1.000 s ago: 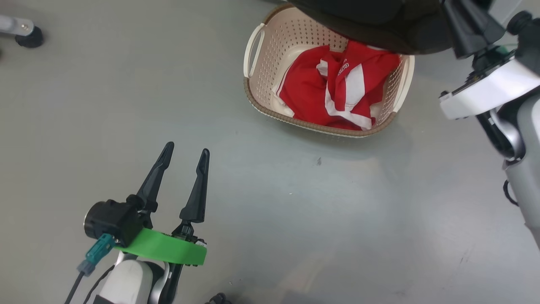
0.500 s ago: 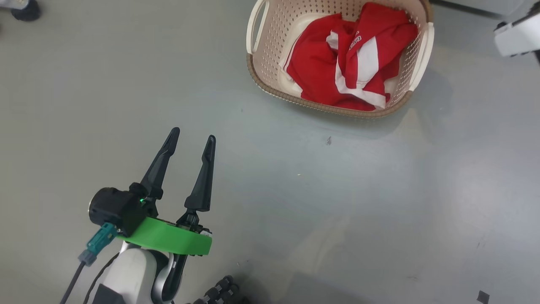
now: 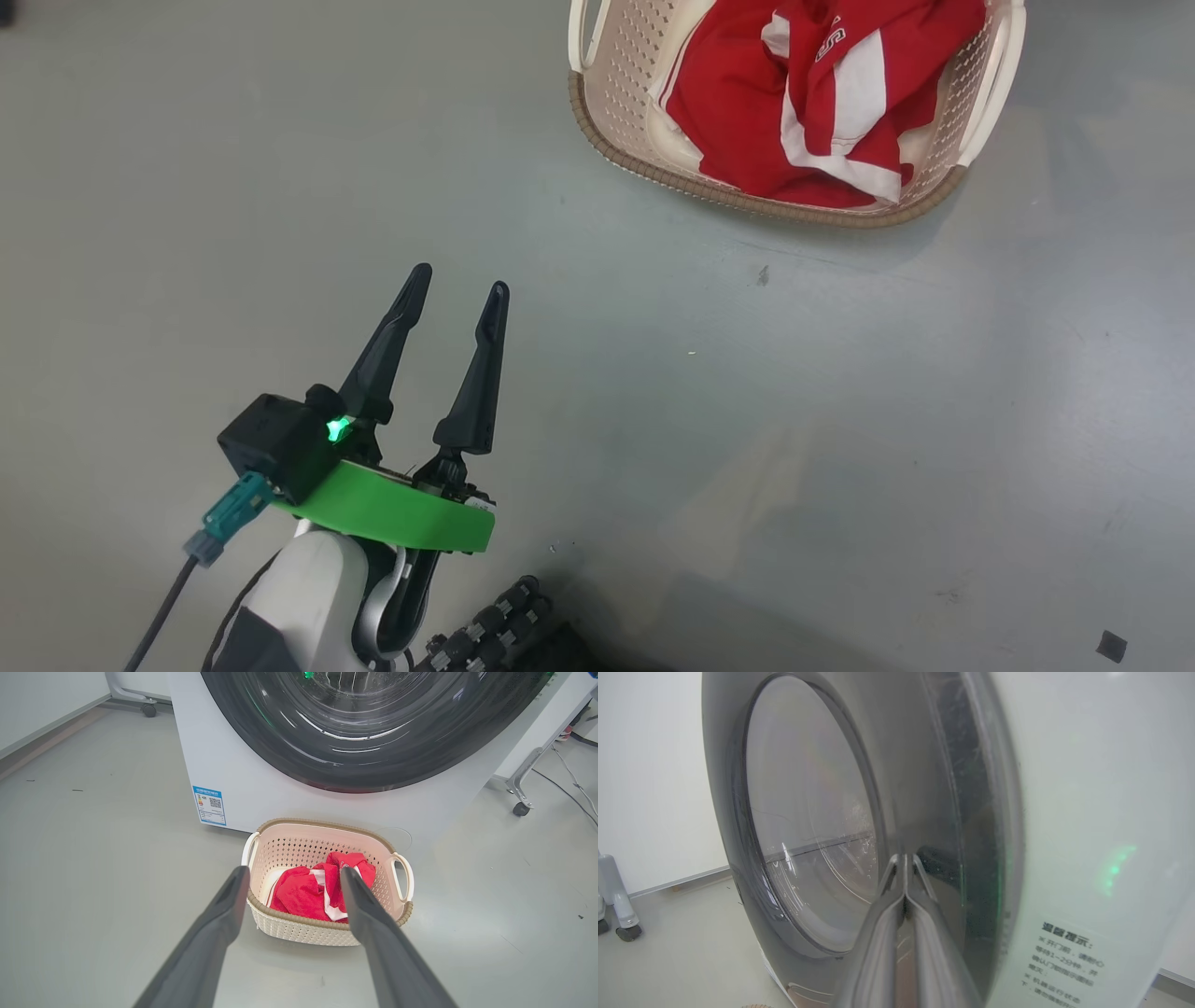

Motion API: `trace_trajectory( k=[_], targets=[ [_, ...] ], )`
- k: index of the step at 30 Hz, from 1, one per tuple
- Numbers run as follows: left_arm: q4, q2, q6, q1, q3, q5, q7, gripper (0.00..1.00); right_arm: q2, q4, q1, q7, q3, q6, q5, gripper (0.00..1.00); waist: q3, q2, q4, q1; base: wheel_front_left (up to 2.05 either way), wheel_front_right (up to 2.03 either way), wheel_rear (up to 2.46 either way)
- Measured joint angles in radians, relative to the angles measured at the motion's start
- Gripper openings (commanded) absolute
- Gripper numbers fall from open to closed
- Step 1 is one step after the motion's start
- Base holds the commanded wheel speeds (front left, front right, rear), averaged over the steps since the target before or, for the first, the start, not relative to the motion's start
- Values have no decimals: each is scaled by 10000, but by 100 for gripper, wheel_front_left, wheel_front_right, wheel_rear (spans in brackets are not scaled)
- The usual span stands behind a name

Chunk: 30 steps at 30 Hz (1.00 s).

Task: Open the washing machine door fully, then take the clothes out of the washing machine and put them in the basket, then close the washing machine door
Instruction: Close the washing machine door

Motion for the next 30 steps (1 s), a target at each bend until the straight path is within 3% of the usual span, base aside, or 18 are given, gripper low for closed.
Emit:
trace_trajectory(
  k=[21, 30],
  targets=[
    [155, -17, 4, -274, -44, -272, -2, 100, 157, 1183, -526, -623, -151, 0, 0, 0, 134, 0, 366, -1, 0, 0, 0],
    [510, -27, 8, -395, 150, -75, -2, 100, 150, 2077, 647, -1325, 21, -102, 2, 0, -470, 0, 230, -1, 0, 0, 0]
  ],
)
